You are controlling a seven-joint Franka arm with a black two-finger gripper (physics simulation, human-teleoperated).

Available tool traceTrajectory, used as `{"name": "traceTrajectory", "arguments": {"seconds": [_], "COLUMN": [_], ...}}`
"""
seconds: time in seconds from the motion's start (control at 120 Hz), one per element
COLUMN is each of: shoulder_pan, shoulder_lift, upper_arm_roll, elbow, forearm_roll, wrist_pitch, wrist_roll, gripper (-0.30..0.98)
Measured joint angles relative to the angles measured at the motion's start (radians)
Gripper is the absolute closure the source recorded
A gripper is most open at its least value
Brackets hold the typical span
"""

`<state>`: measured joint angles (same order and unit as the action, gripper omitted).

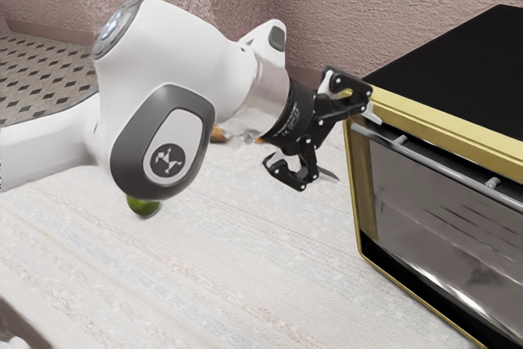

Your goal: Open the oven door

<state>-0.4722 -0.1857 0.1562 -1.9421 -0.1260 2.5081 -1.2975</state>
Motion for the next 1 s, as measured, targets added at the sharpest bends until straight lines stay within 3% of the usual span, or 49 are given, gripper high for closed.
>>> {"name": "traceTrajectory", "arguments": {"seconds": [0.55,0.8,0.9,1.0], "shoulder_pan": [0.013,0.105,0.192,0.354], "shoulder_lift": [0.047,-0.020,-0.096,-0.233], "upper_arm_roll": [-0.001,-0.058,-0.157,-0.347], "elbow": [0.008,-0.077,-0.174,-0.317], "forearm_roll": [0.017,0.014,-0.013,-0.044], "wrist_pitch": [0.006,0.008,0.014,0.029], "wrist_roll": [-0.038,-0.047,-0.052,-0.059], "gripper": [0.00,0.00,0.00,0.00]}}
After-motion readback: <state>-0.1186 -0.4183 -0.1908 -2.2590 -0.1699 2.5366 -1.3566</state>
